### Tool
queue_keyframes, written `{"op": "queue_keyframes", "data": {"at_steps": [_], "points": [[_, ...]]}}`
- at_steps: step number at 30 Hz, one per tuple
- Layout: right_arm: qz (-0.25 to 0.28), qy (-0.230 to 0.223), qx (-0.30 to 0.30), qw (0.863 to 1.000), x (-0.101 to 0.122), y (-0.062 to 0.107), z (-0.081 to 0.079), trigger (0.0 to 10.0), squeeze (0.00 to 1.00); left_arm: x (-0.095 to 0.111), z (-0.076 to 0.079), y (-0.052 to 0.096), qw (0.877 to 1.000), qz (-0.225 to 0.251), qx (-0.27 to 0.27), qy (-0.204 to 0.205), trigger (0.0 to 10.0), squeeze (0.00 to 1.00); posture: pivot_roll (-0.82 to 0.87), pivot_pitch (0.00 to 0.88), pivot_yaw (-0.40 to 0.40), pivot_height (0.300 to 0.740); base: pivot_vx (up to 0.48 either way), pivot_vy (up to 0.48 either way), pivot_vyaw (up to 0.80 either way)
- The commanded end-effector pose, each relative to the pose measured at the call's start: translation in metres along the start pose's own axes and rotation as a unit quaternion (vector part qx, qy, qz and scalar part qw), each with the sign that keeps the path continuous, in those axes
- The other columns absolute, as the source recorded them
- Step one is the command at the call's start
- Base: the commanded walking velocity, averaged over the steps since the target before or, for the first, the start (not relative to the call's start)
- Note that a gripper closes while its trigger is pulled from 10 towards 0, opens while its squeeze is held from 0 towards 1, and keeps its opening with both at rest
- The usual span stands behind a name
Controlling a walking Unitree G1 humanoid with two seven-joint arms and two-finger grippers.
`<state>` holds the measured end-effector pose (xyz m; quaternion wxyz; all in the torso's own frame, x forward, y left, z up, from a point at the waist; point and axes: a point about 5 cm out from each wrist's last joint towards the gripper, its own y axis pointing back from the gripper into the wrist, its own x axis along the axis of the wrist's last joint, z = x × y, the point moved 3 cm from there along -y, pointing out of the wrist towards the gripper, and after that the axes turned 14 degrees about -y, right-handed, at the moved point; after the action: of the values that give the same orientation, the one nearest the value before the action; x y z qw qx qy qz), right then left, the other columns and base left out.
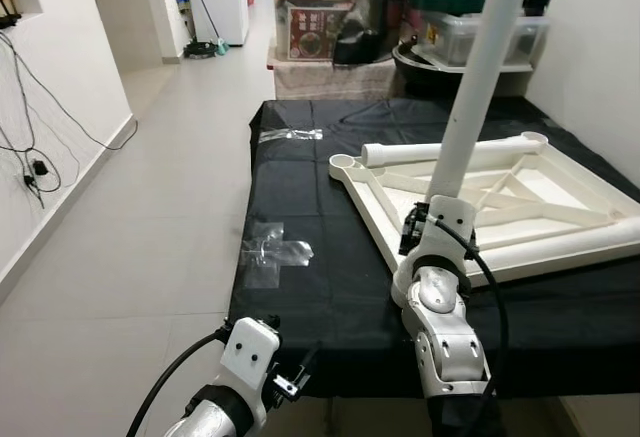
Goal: Building children table
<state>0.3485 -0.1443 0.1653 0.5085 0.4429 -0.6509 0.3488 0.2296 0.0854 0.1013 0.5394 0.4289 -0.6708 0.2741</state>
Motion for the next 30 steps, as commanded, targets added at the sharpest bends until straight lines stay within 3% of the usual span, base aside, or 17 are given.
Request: {"op": "queue_keyframes", "data": {"at_steps": [1, 2, 9, 10, 13, 18, 20, 21, 22, 24, 25, 26, 27, 29, 30], "points": [[-0.019, -0.013, -0.004, 1.0, -0.009, 0.005, -0.001, 10.0, 1.0, -0.004, -0.002, 0.001, 1.0, -0.005, 0.0, -0.004, 10.0, 0.0, 0.07, 0.0, -0.02, 0.74, 0.0, 0.0, 0.0], [-0.011, -0.012, 0.013, 1.0, -0.007, 0.003, -0.002, 10.0, 0.0, -0.004, -0.002, 0.001, 1.0, -0.006, 0.0, -0.004, 10.0, 0.0, 0.08, 0.0, -0.024, 0.74, 0.0, 0.0, 0.0], [-0.005, -0.033, 0.054, 0.998, -0.002, -0.002, -0.004, 10.0, 0.0, -0.004, -0.002, 0.001, 1.0, -0.006, 0.002, -0.004, 10.0, 0.0, 0.08, 0.0, -0.028, 0.74, 0.0, 0.0, 0.0], [0.003, -0.043, 0.114, 0.993, 0.007, -0.011, -0.003, 10.0, 0.0, -0.004, -0.001, 0.001, 1.0, -0.005, 0.002, -0.003, 10.0, 0.0, 0.07, 0.0, -0.028, 0.74, 0.0, 0.0, 0.0], [0.003, -0.047, 0.138, 0.989, 0.01, -0.015, -0.003, 10.0, 0.0, -0.004, -0.001, 0.001, 1.0, -0.005, 0.002, -0.003, 10.0, 0.0, 0.07, 0.0, -0.029, 0.74, 0.0, 0.0, 0.0], [-0.017, -0.044, 0.223, 0.974, 0.015, -0.028, -0.001, 10.0, 0.0, -0.004, -0.001, 0.001, 1.0, -0.005, 0.001, -0.003, 10.0, 0.0, 0.07, 0.0, -0.031, 0.74, 0.0, 0.0, 0.0], [-0.034, -0.037, 0.273, 0.961, 0.018, -0.036, 0.0, 10.0, 0.0, -0.003, -0.001, 0.0, 1.0, -0.004, 0.001, -0.003, 10.0, 0.0, 0.08, 0.0, -0.032, 0.74, 0.0, 0.0, 0.0], [-0.034, -0.037, 0.273, 0.961, 0.018, -0.036, 0.0, 10.0, 0.0, -0.003, -0.001, 0.0, 1.0, -0.004, 0.001, -0.003, 10.0, 0.0, 0.08, 0.0, -0.032, 0.74, 0.0, 0.0, 0.0], [-0.047, -0.041, 0.302, 0.951, 0.019, -0.04, 0.0, 10.0, 0.0, -0.003, -0.001, 0.0, 1.0, -0.004, 0.002, -0.003, 10.0, 0.0, 0.08, 0.0, -0.035, 0.74, 0.0, 0.0, 0.0], [-0.047, -0.041, 0.302, 0.951, 0.019, -0.04, 0.0, 10.0, 0.0, -0.003, -0.001, 0.0, 1.0, -0.004, 0.002, -0.003, 10.0, 0.0, 0.08, 0.0, -0.035, 0.74, 0.0, 0.0, 0.0], [-0.057, -0.038, 0.33, 0.942, 0.02, -0.043, 0.0, 10.0, 0.0, -0.003, -0.001, 0.0, 1.0, -0.004, 0.002, -0.004, 10.0, 0.0, 0.08, 0.0, -0.035, 0.74, 0.0, 0.0, 0.0], [-0.08, -0.039, 0.375, 0.923, 0.021, -0.044, -0.003, 10.0, 0.0, -0.003, -0.002, 0.0, 1.0, -0.004, 0.002, -0.004, 10.0, 0.0, 0.08, 0.0, -0.034, 0.74, 0.0, 0.0, 0.0], [-0.08, -0.039, 0.375, 0.923, 0.021, -0.044, -0.003, 10.0, 0.0, -0.003, -0.002, 0.0, 1.0, -0.004, 0.002, -0.004, 10.0, 0.0, 0.08, 0.0, -0.034, 0.74, 0.0, 0.0, 0.0], [-0.119, -0.044, 0.45, 0.884, 0.021, -0.041, -0.008, 10.0, 0.0, -0.003, -0.002, 0.0, 1.0, -0.004, 0.002, -0.005, 10.0, 0.0, 0.09, 0.0, -0.038, 0.74, 0.0, 0.0, 0.0], [-0.119, -0.044, 0.45, 0.884, 0.021, -0.041, -0.008, 10.0, 0.0, -0.003, -0.002, 0.0, 1.0, -0.004, 0.002, -0.005, 10.0, 0.0, 0.09, 0.0, -0.038, 0.74, 0.0, 0.0, 0.0]]}}
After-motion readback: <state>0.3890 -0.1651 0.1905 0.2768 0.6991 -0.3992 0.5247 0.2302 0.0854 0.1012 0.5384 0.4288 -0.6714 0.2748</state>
